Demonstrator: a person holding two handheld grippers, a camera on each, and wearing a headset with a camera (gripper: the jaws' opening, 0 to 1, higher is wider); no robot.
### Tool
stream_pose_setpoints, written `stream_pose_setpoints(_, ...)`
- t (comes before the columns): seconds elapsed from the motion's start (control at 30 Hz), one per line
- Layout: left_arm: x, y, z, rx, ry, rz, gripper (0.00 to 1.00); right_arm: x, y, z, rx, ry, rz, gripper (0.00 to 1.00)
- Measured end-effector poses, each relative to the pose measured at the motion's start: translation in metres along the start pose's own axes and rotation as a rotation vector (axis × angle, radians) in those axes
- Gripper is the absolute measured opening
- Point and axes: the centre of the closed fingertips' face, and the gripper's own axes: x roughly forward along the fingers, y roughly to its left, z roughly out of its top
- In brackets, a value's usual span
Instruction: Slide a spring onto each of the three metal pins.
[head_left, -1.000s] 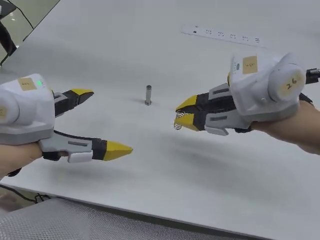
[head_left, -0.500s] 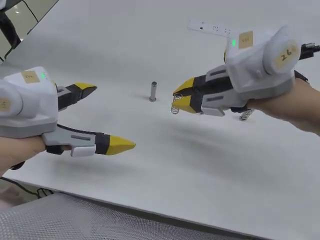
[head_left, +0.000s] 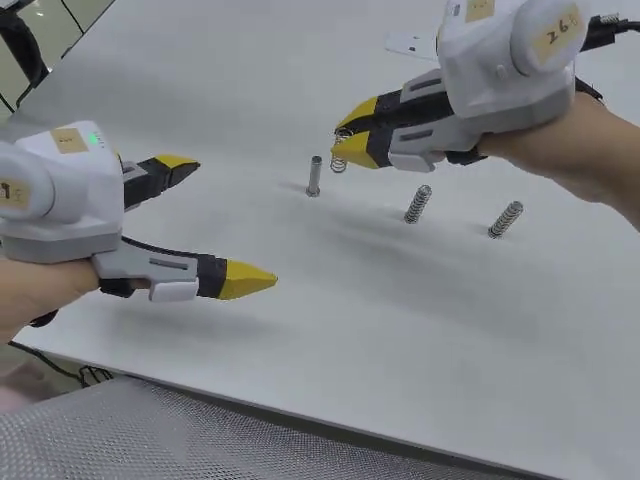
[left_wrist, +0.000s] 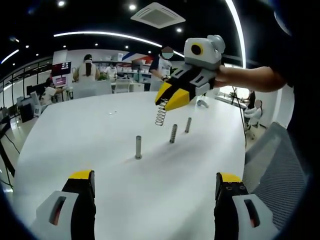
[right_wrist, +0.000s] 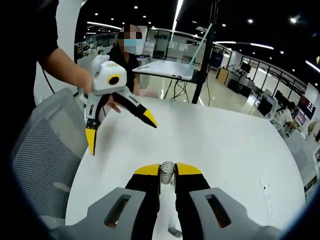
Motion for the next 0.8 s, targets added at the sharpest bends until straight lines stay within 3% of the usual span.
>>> stream_pose_setpoints(0.2,0.002,0.001,0.001,-0.002,-0.003,-0.004,0.98,0.008,-0.018,0.006,0.009,-0.008,-0.018,0.08)
stream_pose_setpoints(0.37,0.002,0.002,0.003,0.001,-0.006,-0.004,0.98,0.015,-0.023,0.007,0.032,-0.006,-0.012,0.08)
stream_pose_setpoints(0.8,-0.002,0.004,0.002,-0.009,-0.015,0.005,0.98,0.032,-0.027,-0.014,0.094,0.037,-0.006,0.08)
